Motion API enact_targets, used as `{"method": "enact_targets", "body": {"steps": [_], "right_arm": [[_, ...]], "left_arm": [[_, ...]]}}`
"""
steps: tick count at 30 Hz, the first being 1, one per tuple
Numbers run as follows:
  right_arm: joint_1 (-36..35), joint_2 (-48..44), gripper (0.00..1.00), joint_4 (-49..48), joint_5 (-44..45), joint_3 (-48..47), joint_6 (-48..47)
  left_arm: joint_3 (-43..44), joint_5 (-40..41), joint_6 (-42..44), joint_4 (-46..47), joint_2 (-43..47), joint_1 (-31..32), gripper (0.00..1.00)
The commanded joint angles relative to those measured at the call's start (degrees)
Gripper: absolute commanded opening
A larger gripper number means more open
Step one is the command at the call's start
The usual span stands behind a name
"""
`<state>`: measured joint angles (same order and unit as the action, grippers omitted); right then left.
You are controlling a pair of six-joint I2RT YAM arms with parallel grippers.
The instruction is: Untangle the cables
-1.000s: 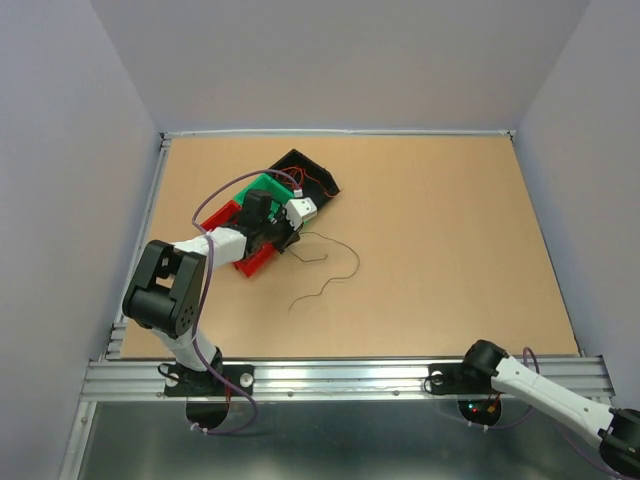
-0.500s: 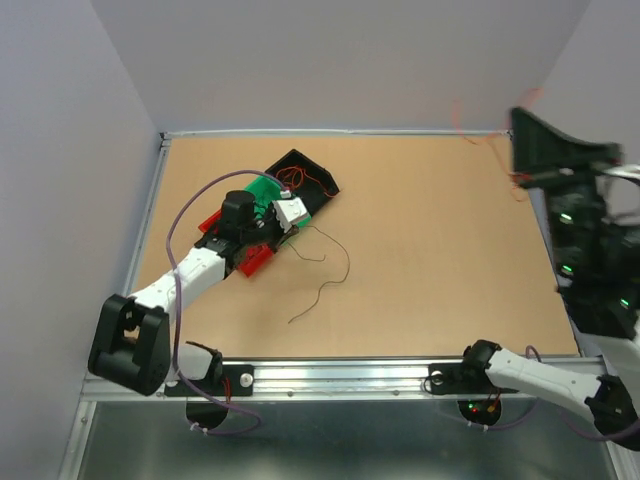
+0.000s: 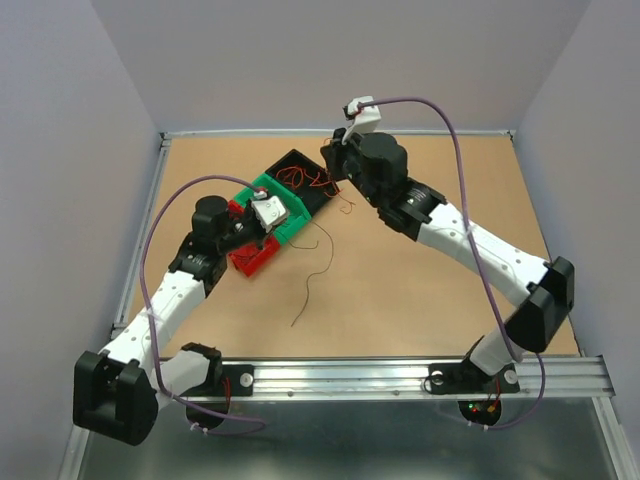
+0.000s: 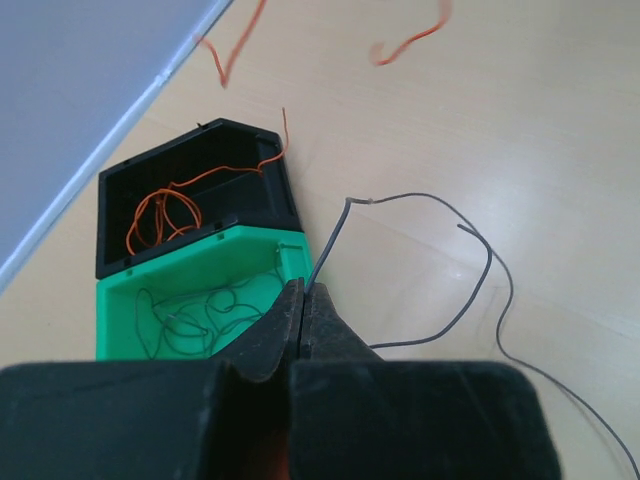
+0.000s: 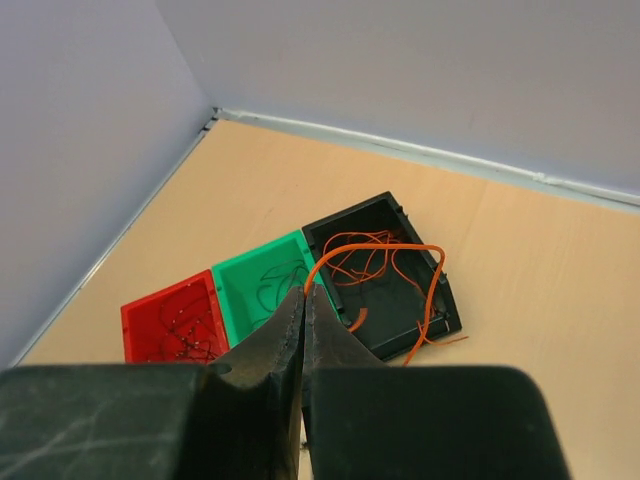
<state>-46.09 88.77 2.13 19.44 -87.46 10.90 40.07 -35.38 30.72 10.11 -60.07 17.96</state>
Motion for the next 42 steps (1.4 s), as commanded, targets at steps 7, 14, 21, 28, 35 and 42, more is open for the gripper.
{"method": "enact_targets", "body": {"steps": [7, 14, 21, 28, 35, 42], "right_arm": [[7.93, 18.42, 0.00, -7.05, -12.23, -11.50, 2.29], [9.08, 28.90, 0.01, -7.84, -17.68, -18.97, 1.67], [9.52, 36.91, 0.01, -7.76, -19.09, -23.37, 1.41], [9.79, 42.35, 0.01, -5.48, -20.59, -26.53, 1.41], [10.66, 49.12, 0.01, 0.84, -20.40, -31.80, 1.41], [11.46, 59.58, 0.01, 12.46, -19.53, -41.04, 1.41]], "left_arm": [[-3.16, -1.37, 0.39, 3.16, 3.91, -0.29, 0.00], [-3.77, 0.74, -0.40, 4.57, 4.44, -0.29, 0.00], [-3.86, 3.82, -1.45, 5.97, 3.39, -0.38, 0.00], [-4.13, 4.17, -1.89, 6.32, 3.91, -0.55, 0.00], [-4.30, 4.52, -2.33, 6.85, 4.27, -0.73, 0.00], [-4.30, 4.79, -2.68, 7.12, 4.09, -0.90, 0.00]]}}
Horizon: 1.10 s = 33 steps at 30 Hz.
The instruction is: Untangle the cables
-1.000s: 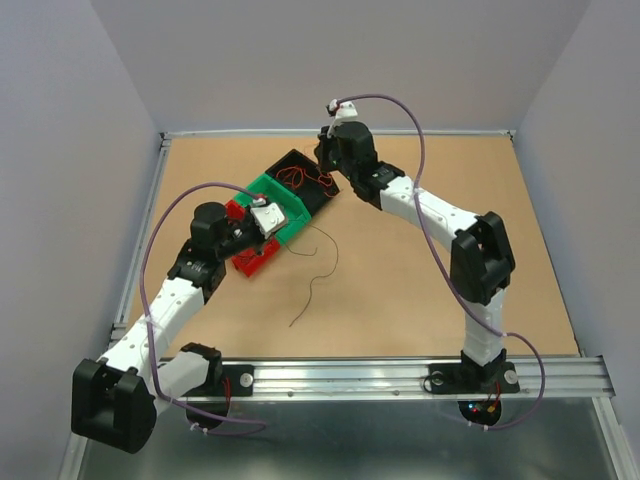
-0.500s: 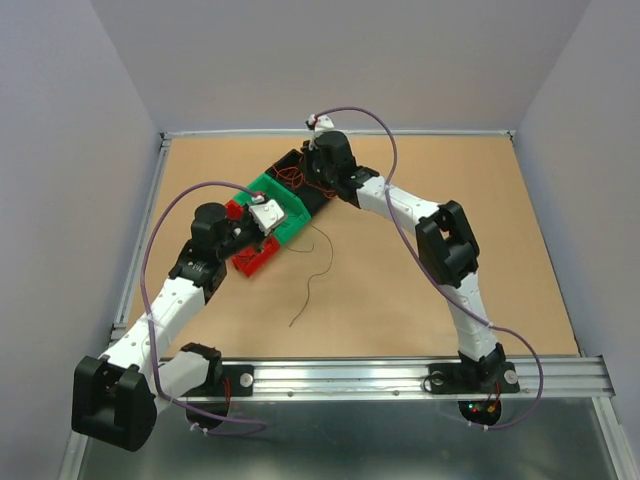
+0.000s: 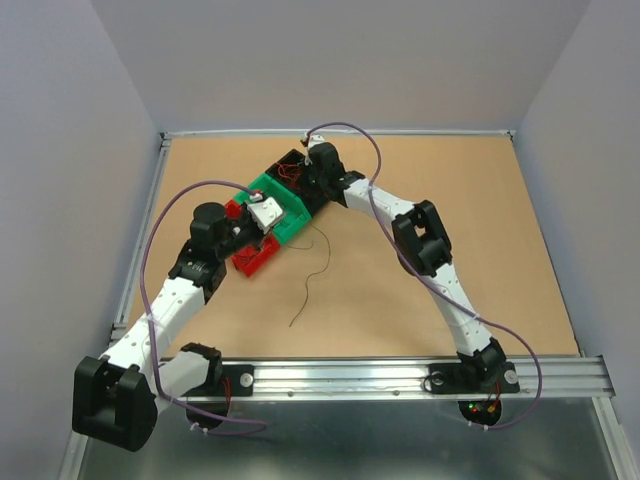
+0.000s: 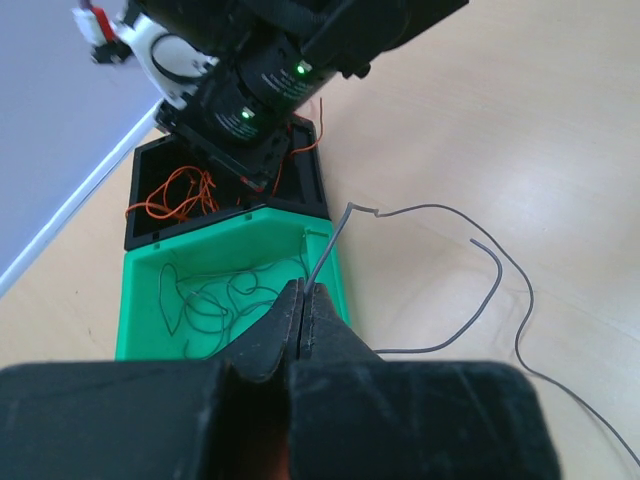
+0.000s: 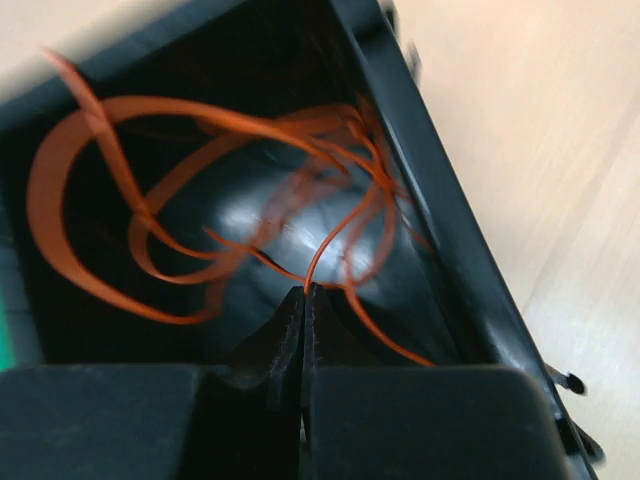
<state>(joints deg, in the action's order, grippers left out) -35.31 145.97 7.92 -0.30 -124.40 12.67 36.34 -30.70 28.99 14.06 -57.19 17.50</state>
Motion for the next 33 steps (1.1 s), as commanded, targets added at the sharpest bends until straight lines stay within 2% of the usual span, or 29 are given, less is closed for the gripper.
{"method": "enact_targets", "body": {"steps": [1, 7, 10, 17, 20, 22, 25, 33], "right_arm": [[0.68, 2.39, 0.01, 6.93, 1.95, -3.66, -0.62], [0.77, -0.94, 0.01, 6.93, 2.84, -0.59, -1.85], [0.68, -3.40, 0.15, 6.84, 2.23, 0.56, -3.08], [-0.37, -10.00, 0.25, 6.84, 3.37, -0.32, -4.67], [-1.07, -13.34, 0.39, 6.75, 3.72, 0.55, -5.28], [-1.43, -15.79, 0.42, 6.67, 4.51, 1.61, -5.63], [-1.52, -18.08, 0.47, 6.67, 5.56, 4.51, -5.37], [-0.99, -26.78, 0.73, 5.62, 15.23, 17.68, -3.35]], "left_arm": [[-0.57, -0.06, -0.96, 3.16, 1.29, -0.53, 0.00], [-0.65, -0.50, -1.13, 3.16, 1.90, -0.62, 0.00], [-0.74, -0.33, -1.22, 3.25, 2.52, -0.71, 0.00], [-1.18, 0.20, -1.48, 3.60, 4.10, -0.62, 0.00], [-1.18, 0.38, -1.48, 3.86, 4.02, -0.71, 0.00], [-1.18, 0.46, -1.57, 3.86, 3.67, -0.71, 0.00], [-1.27, 0.64, -1.48, 3.95, 3.57, -0.71, 0.00], [-1.53, 0.82, -1.22, 4.30, 3.58, -0.71, 0.00]]}}
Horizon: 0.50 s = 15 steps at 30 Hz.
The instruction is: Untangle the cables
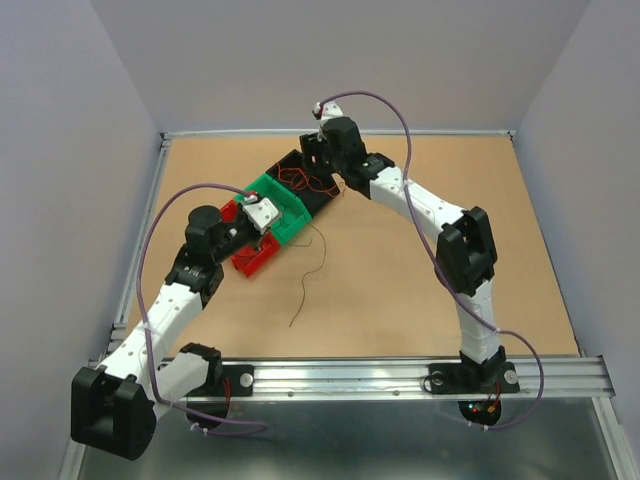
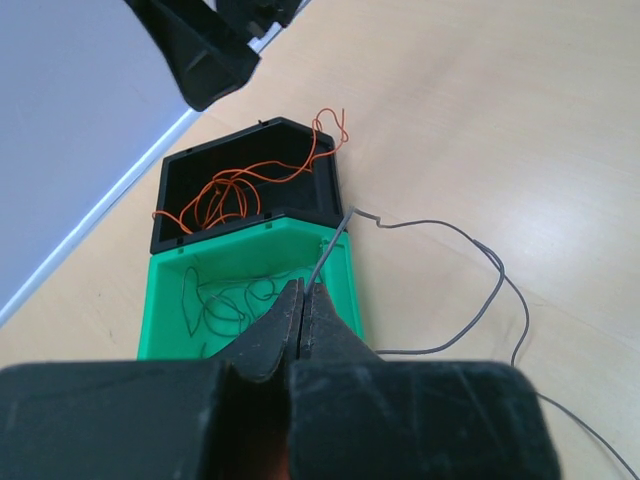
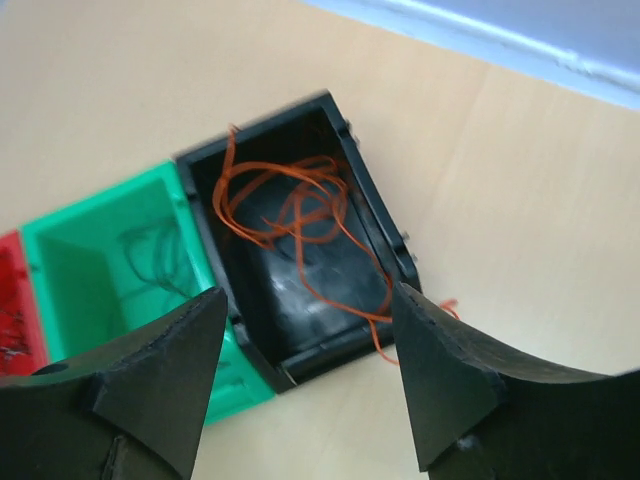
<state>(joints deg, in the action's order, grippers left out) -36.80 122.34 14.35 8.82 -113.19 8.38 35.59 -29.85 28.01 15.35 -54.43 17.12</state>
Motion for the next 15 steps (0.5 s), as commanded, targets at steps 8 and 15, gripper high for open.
{"method": "enact_targets", "body": {"steps": [8, 15], "right_arm": [[5.94, -8.00, 0.74, -11.97, -1.25, 24.04, 5.24], [9.28, -7.03, 0.72, -20.57, -8.46, 28.98, 8.66]], "left_arm": [[-0.70, 0.14, -0.06, 3.10, 0.03, -0.43, 0.00], [-0.79, 0.14, 0.12, 3.19, -0.41, -0.51, 0.00]]}}
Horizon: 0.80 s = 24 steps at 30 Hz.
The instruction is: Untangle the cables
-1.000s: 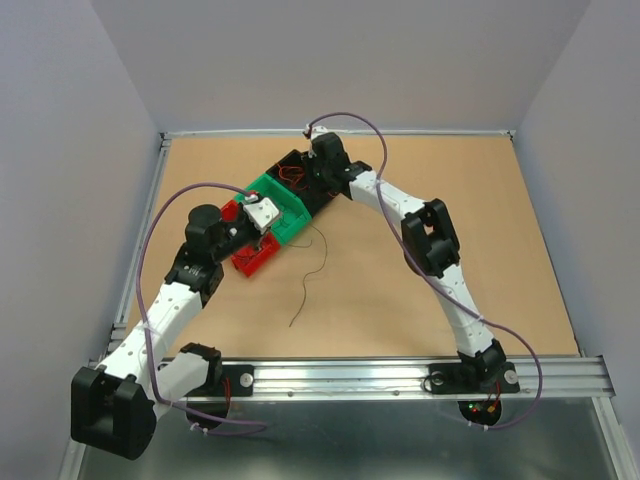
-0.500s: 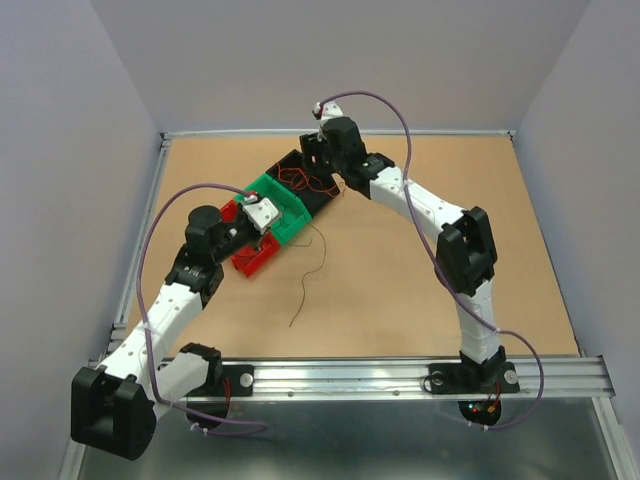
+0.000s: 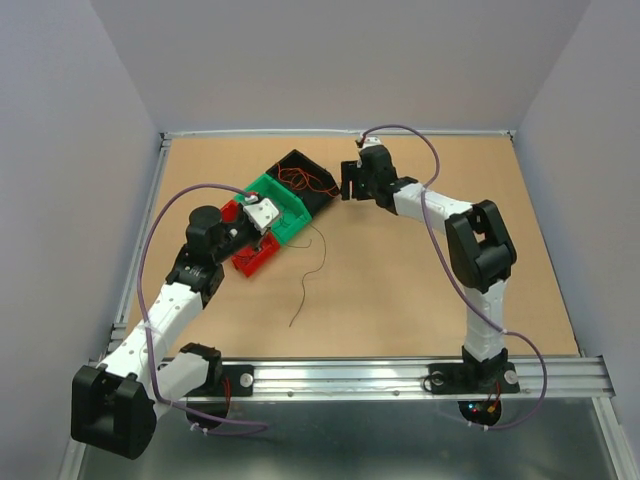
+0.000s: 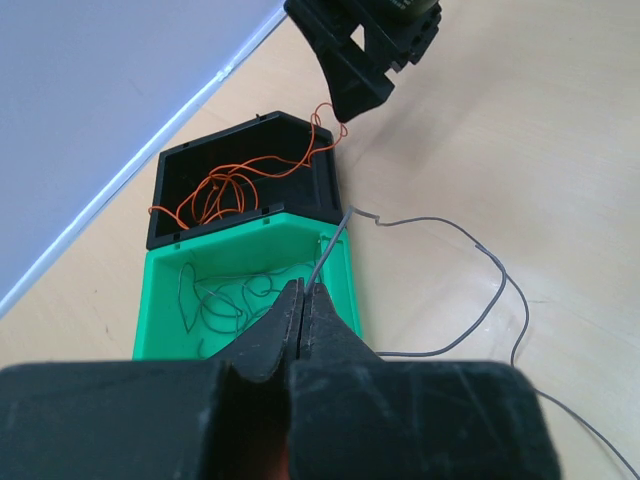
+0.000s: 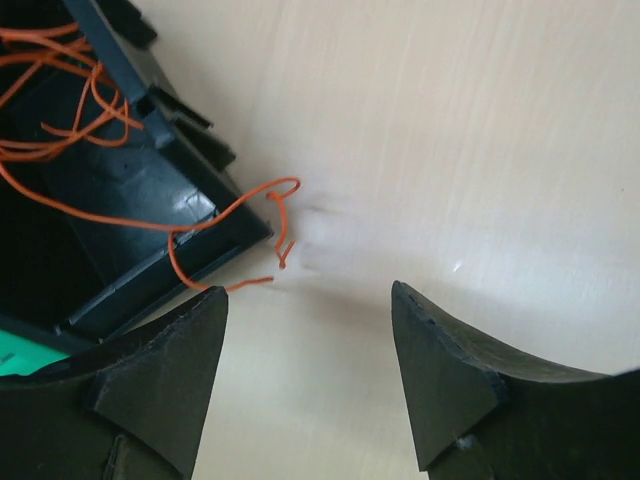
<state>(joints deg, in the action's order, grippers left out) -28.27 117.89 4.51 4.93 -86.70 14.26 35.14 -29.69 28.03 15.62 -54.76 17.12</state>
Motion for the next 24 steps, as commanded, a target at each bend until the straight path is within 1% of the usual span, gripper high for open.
{"method": "enact_targets", "body": {"steps": [1, 3, 5, 6, 8, 16, 18, 19, 20, 22, 23, 24], "right_arm": [[1.55, -2.40, 0.71, -11.80, -6.23, 2.93, 3.05], [2.42, -1.52, 0.70, -13.99, -9.74, 3.64, 3.75], [3.65, -0.82, 0.66, -17.07, -12.12, 4.43, 5.16], [3.84, 0.14, 0.63, -17.78, -13.70, 4.34, 5.51], [4.36, 1.03, 0.60, -18.66, -14.51, 3.91, 5.95], [4.63, 4.98, 0.56, -19.28, -17.93, 1.53, 7.53], [4.63, 6.04, 0.53, -19.37, -18.11, 1.09, 7.62], [4.72, 6.30, 0.47, -19.54, -18.46, 0.83, 7.71], [4.72, 6.74, 0.44, -19.63, -18.55, 0.74, 7.62], [4.63, 6.74, 0.29, -19.98, -19.25, 0.91, 7.28], [4.63, 6.40, 0.19, -20.07, -19.52, 1.00, 7.01], [4.63, 6.22, 0.07, -20.16, -19.43, 1.18, 6.83]], "left_arm": [[-0.42, -0.10, 0.18, 2.93, -0.08, -0.43, 0.00], [-0.33, -0.19, 0.09, 2.93, -0.26, -0.43, 0.00], [-0.42, -0.10, 0.09, 2.93, -0.34, -0.43, 0.00], [-0.42, -0.10, 0.27, 2.93, -0.34, -0.51, 0.00], [-0.42, -0.10, 0.27, 2.93, -0.43, -0.43, 0.00], [-0.51, 0.07, 0.53, 3.10, -1.14, -0.43, 0.00], [-0.42, 0.16, 0.62, 3.19, -1.14, -0.43, 0.00], [-0.42, 0.16, 0.62, 3.19, -1.14, -0.43, 0.00], [-0.42, 0.16, 0.71, 3.19, -1.14, -0.43, 0.00], [-0.51, 0.16, 0.62, 3.28, -1.14, -0.51, 0.00], [-0.51, 0.16, 0.71, 3.28, -1.31, -0.43, 0.00], [-0.51, 0.25, 0.71, 3.28, -1.31, -0.43, 0.00]]}}
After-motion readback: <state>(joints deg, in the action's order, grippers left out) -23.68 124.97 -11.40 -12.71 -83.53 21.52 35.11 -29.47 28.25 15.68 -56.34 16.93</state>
